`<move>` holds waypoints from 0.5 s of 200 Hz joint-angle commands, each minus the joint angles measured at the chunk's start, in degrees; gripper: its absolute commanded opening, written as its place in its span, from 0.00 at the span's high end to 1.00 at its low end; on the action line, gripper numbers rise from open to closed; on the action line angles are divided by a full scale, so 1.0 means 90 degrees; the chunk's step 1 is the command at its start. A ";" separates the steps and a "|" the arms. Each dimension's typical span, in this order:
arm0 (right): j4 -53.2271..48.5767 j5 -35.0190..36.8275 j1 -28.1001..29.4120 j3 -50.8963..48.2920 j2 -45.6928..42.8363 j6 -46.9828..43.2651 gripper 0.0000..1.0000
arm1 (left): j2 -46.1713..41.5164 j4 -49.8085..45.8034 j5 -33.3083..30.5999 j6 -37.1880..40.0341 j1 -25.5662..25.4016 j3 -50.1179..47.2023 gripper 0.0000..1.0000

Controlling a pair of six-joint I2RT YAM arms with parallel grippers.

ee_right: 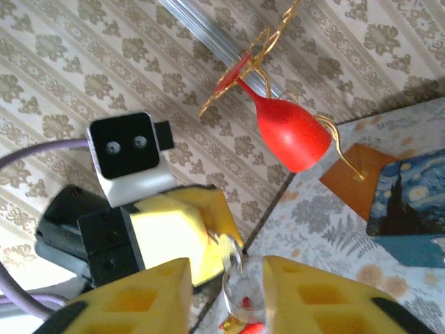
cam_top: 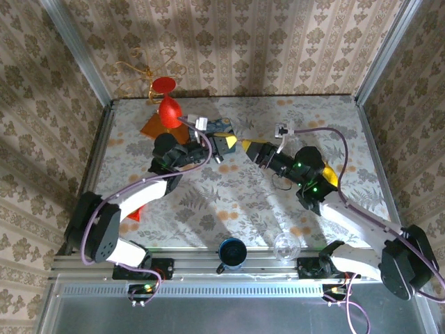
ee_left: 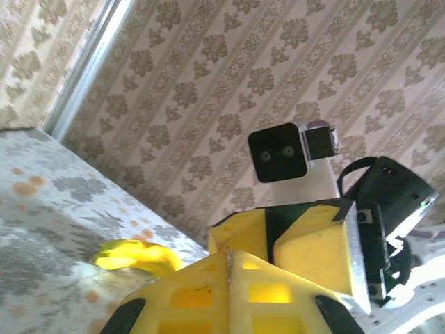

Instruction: Unlock the padlock with the key

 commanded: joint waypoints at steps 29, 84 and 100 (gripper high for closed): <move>-0.1417 0.0507 0.0029 0.0154 -0.0896 -0.0871 0.43 | -0.1300 -0.4491 0.0002 0.3053 0.0021 0.1013 1.00; -0.1508 -0.1093 0.0058 0.0510 -0.0740 -0.1460 0.49 | -0.1498 -0.7097 0.0764 0.4477 -0.0020 0.1943 1.00; -0.1290 -0.1607 0.0114 0.0589 -0.0584 -0.1572 0.49 | -0.1476 -0.7371 0.1076 0.4679 -0.0020 0.2064 1.00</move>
